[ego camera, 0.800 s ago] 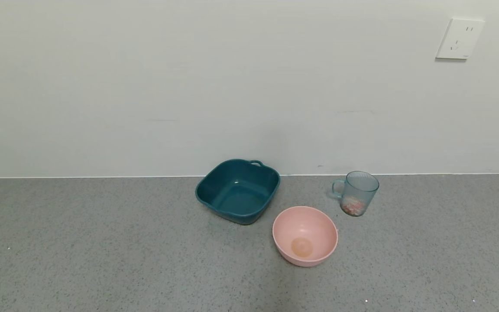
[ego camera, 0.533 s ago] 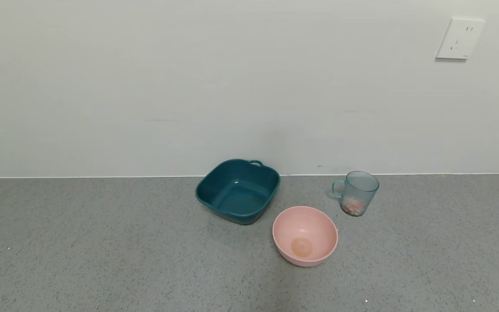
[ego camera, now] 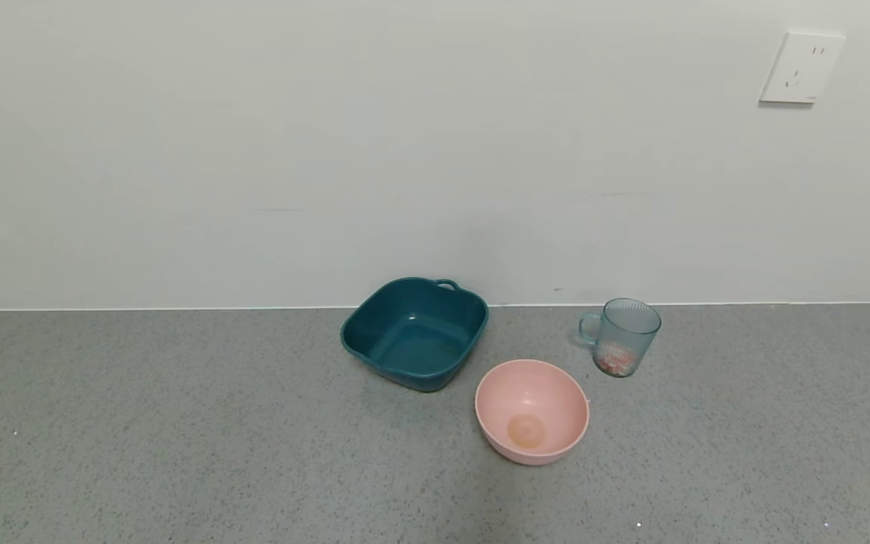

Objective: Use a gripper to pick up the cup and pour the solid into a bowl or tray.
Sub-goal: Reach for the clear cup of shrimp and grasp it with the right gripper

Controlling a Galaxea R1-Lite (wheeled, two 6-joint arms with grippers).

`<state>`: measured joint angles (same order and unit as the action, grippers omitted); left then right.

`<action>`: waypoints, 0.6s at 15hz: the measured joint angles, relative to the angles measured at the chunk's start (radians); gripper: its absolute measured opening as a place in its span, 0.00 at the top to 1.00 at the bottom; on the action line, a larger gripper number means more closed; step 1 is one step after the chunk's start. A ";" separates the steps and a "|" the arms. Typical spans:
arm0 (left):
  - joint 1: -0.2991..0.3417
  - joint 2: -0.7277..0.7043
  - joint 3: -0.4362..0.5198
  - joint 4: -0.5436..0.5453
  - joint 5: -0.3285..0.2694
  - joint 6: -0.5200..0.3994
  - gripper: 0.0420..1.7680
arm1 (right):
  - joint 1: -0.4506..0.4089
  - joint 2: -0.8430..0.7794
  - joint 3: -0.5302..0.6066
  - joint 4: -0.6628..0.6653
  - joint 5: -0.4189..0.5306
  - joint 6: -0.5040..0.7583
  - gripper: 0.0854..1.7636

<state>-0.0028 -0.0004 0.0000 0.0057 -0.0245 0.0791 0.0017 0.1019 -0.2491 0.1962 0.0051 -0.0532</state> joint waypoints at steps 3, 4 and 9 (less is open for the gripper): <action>0.000 0.000 0.000 0.000 0.000 0.000 0.03 | 0.009 0.175 -0.097 -0.009 0.000 -0.004 0.03; 0.000 0.000 0.000 0.000 0.000 0.000 0.03 | 0.016 0.243 -0.132 -0.023 0.000 -0.005 0.03; 0.000 0.000 0.000 0.000 0.000 0.000 0.03 | 0.077 0.633 -0.281 -0.136 0.001 -0.005 0.03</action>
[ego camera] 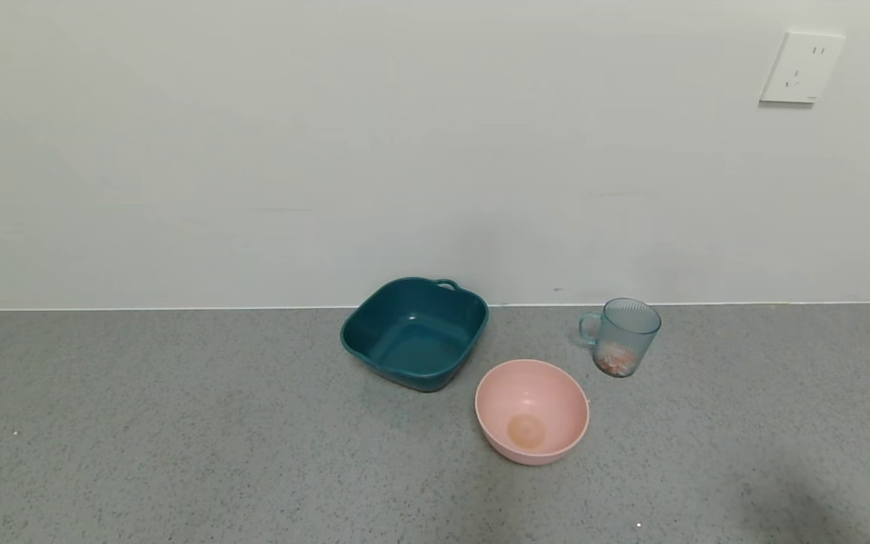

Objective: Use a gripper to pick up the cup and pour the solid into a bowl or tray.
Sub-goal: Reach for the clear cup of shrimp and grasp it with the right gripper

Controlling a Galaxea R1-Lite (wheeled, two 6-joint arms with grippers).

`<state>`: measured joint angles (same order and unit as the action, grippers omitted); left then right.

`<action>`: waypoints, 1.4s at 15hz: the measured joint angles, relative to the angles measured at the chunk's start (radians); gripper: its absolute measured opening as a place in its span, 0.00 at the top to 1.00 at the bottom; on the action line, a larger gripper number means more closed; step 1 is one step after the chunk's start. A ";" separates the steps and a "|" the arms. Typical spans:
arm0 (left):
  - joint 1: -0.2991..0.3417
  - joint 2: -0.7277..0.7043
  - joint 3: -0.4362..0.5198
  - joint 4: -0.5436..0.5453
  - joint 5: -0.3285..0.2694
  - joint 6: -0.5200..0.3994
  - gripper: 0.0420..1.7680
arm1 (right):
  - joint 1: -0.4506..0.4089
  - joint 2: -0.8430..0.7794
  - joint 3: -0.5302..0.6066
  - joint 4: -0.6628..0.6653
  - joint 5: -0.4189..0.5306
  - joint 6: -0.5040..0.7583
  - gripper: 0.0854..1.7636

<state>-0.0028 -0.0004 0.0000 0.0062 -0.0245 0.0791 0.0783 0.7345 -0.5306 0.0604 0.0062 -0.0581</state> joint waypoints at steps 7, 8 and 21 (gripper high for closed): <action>0.000 0.000 0.000 0.000 0.000 0.000 0.03 | 0.029 0.536 -0.044 -0.302 0.032 -0.004 0.03; 0.000 0.000 0.000 0.000 0.000 0.000 0.03 | 0.027 0.608 -0.044 -0.355 0.046 -0.005 0.03; 0.000 0.000 0.000 0.000 0.000 0.000 0.03 | 0.008 1.199 -0.095 -0.810 0.076 -0.043 0.03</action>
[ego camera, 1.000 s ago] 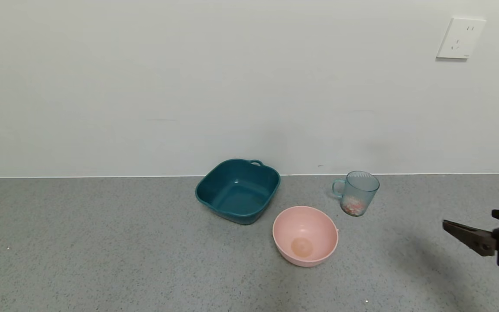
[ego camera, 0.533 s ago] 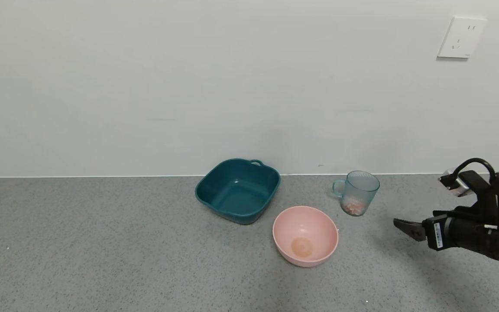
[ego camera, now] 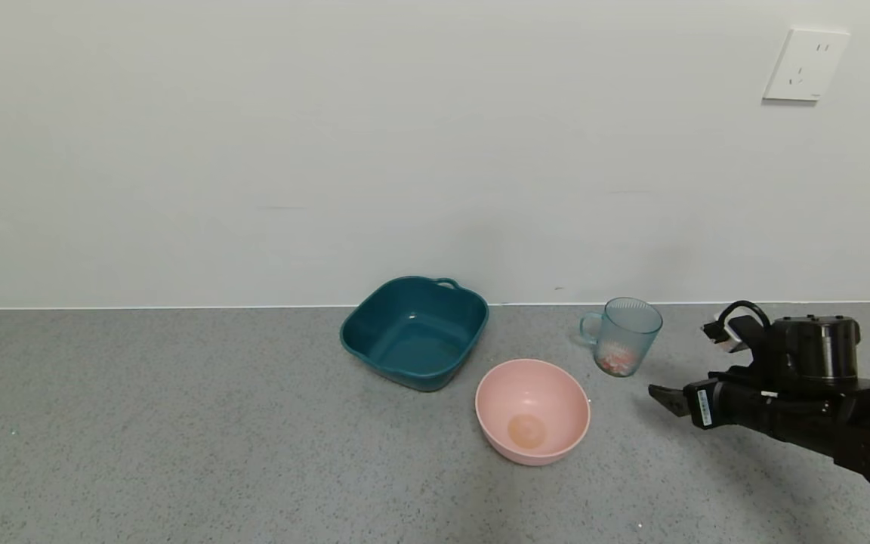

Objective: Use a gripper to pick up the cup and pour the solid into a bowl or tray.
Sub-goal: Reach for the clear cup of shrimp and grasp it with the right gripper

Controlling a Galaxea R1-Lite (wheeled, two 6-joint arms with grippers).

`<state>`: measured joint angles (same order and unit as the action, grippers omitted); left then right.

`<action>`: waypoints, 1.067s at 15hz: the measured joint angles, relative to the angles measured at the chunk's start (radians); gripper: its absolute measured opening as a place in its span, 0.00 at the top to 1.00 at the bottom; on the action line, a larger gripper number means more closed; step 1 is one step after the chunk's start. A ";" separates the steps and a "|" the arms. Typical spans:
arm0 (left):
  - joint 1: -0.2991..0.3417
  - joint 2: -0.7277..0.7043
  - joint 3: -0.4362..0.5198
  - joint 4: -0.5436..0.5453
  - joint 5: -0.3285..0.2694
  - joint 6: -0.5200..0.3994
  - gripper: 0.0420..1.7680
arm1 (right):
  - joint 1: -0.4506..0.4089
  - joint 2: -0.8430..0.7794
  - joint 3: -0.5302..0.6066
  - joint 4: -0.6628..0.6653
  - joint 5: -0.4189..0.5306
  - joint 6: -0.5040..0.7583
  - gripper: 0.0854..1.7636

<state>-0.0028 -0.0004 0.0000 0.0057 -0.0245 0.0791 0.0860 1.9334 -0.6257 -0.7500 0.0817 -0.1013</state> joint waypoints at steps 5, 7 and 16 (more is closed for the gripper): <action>0.000 0.000 0.000 0.000 0.000 0.000 0.03 | -0.004 0.118 -0.095 -0.069 0.021 0.002 0.03; 0.000 0.000 0.000 0.000 0.000 0.000 0.03 | -0.005 0.139 -0.124 -0.071 0.034 0.006 0.03; 0.000 0.000 0.000 0.000 0.000 0.000 0.03 | 0.016 0.199 -0.294 -0.074 0.064 0.040 0.03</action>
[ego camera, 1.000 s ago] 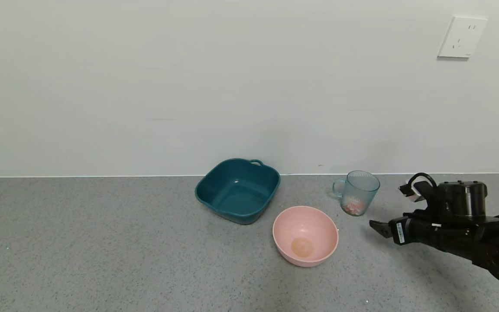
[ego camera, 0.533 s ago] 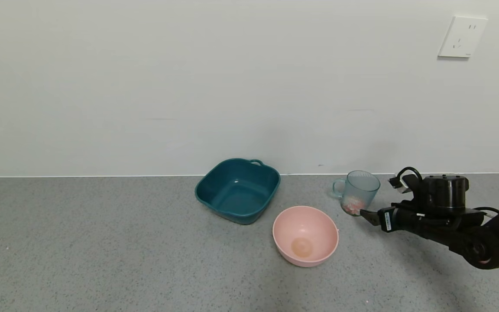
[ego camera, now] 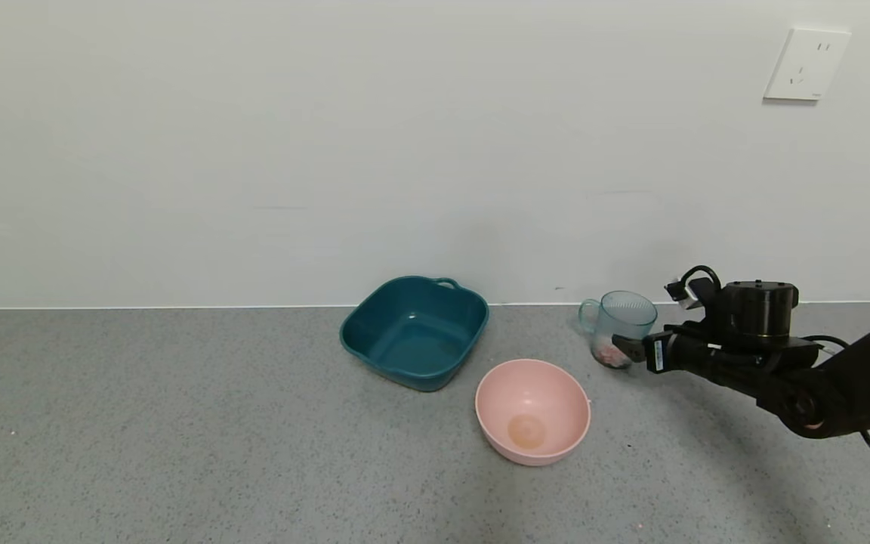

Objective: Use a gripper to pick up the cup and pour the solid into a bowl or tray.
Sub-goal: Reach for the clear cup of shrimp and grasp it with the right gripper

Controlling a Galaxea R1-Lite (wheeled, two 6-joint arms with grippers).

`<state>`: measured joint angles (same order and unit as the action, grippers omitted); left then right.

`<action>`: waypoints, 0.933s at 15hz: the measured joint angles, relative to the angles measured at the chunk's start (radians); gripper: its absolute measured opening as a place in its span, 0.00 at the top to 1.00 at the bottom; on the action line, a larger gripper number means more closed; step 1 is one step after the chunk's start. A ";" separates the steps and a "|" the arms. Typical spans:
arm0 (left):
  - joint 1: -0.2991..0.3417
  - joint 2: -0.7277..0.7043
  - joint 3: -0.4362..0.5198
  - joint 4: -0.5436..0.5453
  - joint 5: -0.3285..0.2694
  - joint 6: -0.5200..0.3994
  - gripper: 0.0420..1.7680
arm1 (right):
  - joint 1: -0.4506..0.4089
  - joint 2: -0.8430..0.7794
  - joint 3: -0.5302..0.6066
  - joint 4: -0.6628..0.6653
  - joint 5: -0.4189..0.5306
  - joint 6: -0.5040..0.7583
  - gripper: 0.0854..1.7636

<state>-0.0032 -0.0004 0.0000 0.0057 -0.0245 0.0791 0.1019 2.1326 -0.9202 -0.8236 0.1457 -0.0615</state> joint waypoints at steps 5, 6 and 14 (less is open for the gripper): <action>0.000 0.000 0.000 0.000 0.000 0.000 0.03 | 0.019 0.059 -0.072 -0.001 0.005 0.022 0.03; 0.000 0.000 0.000 0.000 0.000 0.000 0.03 | 0.020 0.071 -0.079 -0.001 0.005 0.022 0.03; 0.000 0.000 0.000 0.000 0.000 0.000 0.03 | 0.021 0.122 -0.113 -0.008 0.002 0.024 0.03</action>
<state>-0.0028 -0.0004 0.0000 0.0062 -0.0240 0.0794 0.1230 2.2547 -1.0332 -0.8313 0.1477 -0.0379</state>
